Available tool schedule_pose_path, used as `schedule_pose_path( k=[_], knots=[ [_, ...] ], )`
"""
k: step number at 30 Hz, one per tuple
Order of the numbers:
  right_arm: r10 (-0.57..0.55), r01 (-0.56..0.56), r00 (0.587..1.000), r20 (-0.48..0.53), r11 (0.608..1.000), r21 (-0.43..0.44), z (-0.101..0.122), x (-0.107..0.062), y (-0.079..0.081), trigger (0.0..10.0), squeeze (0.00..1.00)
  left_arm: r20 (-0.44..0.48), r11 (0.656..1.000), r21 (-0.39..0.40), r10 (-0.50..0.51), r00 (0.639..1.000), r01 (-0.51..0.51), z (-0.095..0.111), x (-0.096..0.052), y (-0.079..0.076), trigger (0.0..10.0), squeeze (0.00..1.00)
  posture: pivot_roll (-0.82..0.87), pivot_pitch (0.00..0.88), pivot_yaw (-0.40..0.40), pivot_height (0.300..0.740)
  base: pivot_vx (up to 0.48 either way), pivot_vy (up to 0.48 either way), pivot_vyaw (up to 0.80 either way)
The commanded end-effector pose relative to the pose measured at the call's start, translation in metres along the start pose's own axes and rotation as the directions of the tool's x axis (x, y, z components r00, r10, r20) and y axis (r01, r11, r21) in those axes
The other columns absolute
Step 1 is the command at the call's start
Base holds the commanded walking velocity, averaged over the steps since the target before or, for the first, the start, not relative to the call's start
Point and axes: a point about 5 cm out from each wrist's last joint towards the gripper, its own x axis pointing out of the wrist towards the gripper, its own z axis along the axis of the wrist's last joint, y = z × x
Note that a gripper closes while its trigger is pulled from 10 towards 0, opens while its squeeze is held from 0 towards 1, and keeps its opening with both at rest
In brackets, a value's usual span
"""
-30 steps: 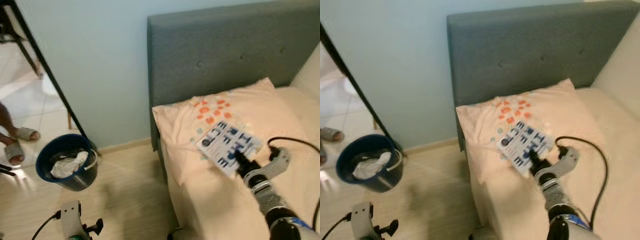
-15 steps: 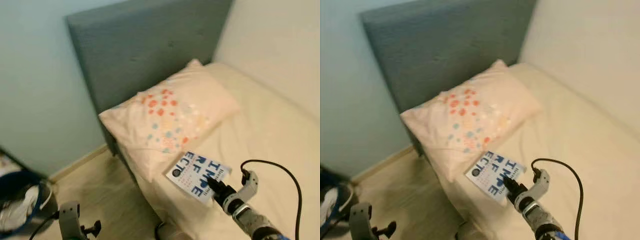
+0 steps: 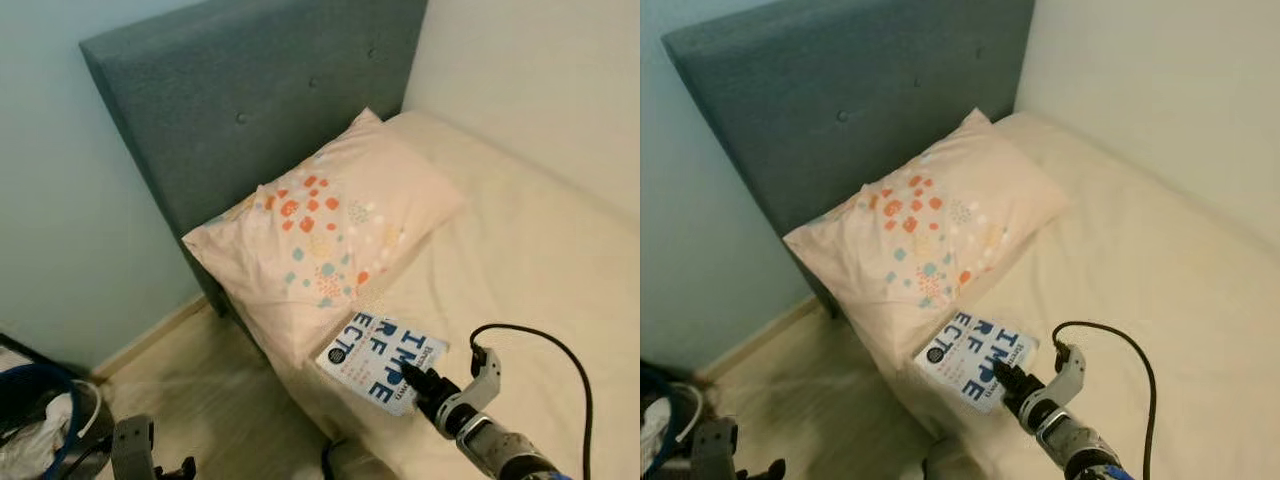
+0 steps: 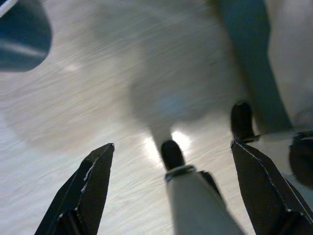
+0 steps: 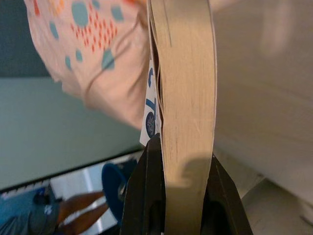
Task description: Clean up the room
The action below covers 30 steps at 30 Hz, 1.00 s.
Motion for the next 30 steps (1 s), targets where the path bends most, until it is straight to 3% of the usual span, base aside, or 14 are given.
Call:
schedule_pose_path(
  k=[1, 6, 17, 27, 30],
  knots=[
    [0.001, -0.001, 0.999, -0.052, 1.0, -0.01, -0.009, 0.002, 0.002, 10.0, 0.0, -0.033, 1.0, 0.02, 0.008, 0.999, -0.007, -0.011, -0.004, 0.007, 10.0, 0.0, -0.09, 0.106, 0.111, 0.74, 0.0, 0.0, 0.0],
    [-0.023, 0.02, 0.998, -0.061, 0.998, -0.053, -0.012, 0.005, 0.003, 10.0, 0.0, -0.044, 0.999, 0.031, 0.018, 0.999, -0.017, -0.019, -0.009, 0.016, 10.0, 0.0, -0.05, 0.149, 0.121, 0.74, 0.0, 0.0, 0.0],
    [-0.025, 0.03, 0.996, 0.09, 0.998, -0.053, 0.007, 0.005, 0.004, 10.0, 0.0, -0.036, 0.999, 0.048, 0.013, 0.999, -0.011, -0.032, -0.019, 0.031, 10.0, 0.0, 0.03, 0.25, 0.151, 0.74, 0.0, 0.0, 0.0],
    [-0.03, 0.034, 0.966, 0.258, 0.999, -0.012, 0.036, -0.002, 0.002, 10.0, 0.0, -0.042, 0.998, 0.061, 0.003, 0.999, -0.001, -0.04, -0.025, 0.037, 10.0, 0.0, 0.06, 0.272, 0.161, 0.74, 0.0, 0.0, 0.0],
    [-0.013, 0.017, 0.942, 0.335, 1.0, -0.009, 0.054, -0.007, 0.003, 10.0, 0.0, -0.046, 0.998, 0.063, 0.001, 0.999, 0.002, -0.042, -0.026, 0.038, 10.0, 0.0, 0.06, 0.272, 0.16, 0.74, 0.0, 0.0, 0.0]
  ],
)
